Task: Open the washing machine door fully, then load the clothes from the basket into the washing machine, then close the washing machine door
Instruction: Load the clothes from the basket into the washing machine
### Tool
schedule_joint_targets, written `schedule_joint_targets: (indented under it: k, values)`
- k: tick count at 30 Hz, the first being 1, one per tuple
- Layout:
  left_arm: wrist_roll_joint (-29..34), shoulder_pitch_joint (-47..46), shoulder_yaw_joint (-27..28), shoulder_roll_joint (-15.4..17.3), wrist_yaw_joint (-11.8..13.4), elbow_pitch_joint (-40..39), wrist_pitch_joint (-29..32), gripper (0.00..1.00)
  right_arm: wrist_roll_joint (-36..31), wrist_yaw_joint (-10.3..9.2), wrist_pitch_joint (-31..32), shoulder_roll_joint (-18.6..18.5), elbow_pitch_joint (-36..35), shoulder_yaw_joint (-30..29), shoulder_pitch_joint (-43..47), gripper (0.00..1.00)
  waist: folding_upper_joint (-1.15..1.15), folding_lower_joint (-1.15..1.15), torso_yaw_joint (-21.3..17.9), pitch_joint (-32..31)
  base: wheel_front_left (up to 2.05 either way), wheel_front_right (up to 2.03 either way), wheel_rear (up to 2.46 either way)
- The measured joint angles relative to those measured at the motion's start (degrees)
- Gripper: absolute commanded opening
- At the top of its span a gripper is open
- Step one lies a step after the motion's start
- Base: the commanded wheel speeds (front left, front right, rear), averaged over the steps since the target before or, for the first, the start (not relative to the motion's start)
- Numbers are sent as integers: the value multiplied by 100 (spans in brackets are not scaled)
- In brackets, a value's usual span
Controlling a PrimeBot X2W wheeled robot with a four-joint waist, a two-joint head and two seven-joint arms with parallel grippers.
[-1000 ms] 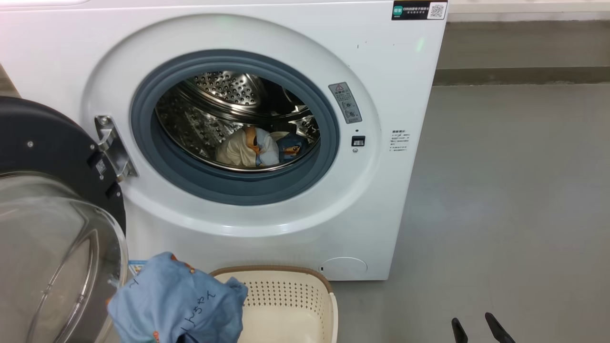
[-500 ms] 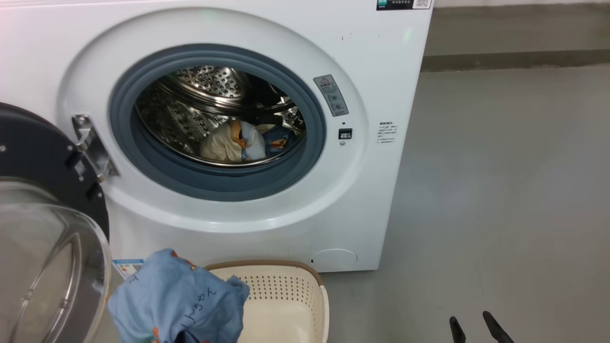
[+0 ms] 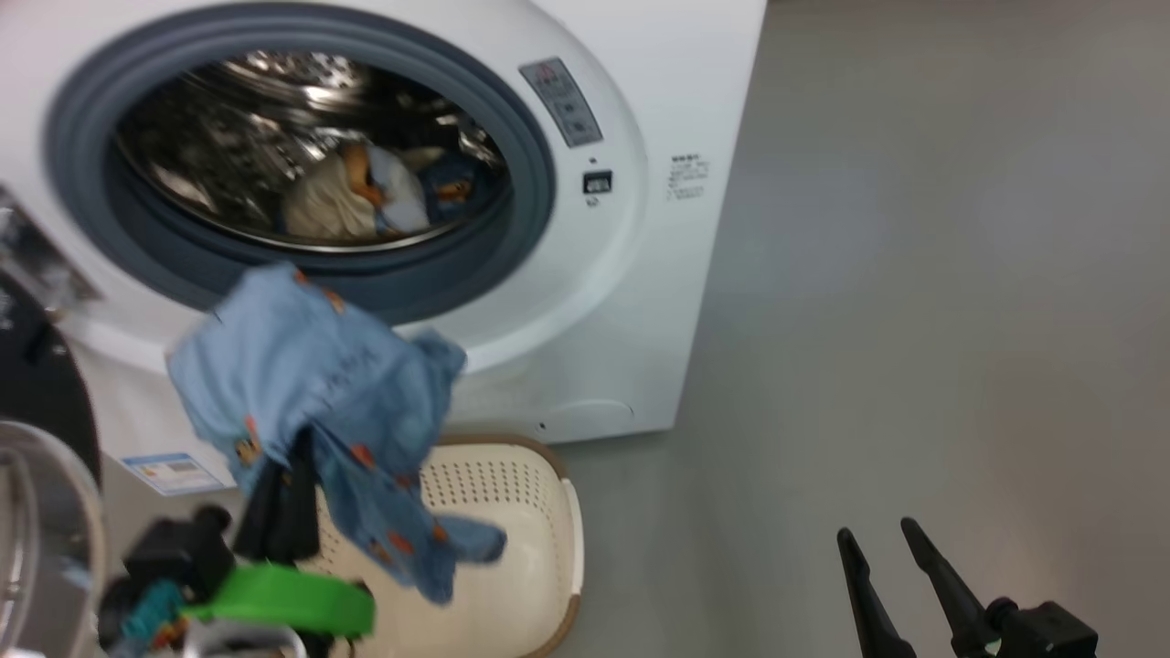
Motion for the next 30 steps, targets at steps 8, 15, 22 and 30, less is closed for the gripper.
schedule_joint_targets:
  k: [8, 15, 22, 30]
  values:
    - [3, -1396, 274, 453, -158, 660, 105, 0, 146, 0, 0, -2, -11, 182, -404, 100, 0, 0, -409, 733, 0, 0, 0]
    - [27, -2470, 368, 693, -294, 1489, 202, 0, 314, 0, 0, -3, -36, 301, -710, 100, 0, 0, -737, 1241, 0, 0, 0]
    - [58, -3897, 535, 1105, -354, 2878, 237, 0, 341, 0, 0, -1, 8, 579, -768, 100, 0, 0, -1161, 1762, 0, 0, 0]
    - [119, -5237, 660, 1599, -402, 4231, 240, 0, 331, 0, 0, 0, 16, 857, -770, 100, 0, 0, -1496, 2160, 0, 0, 0]
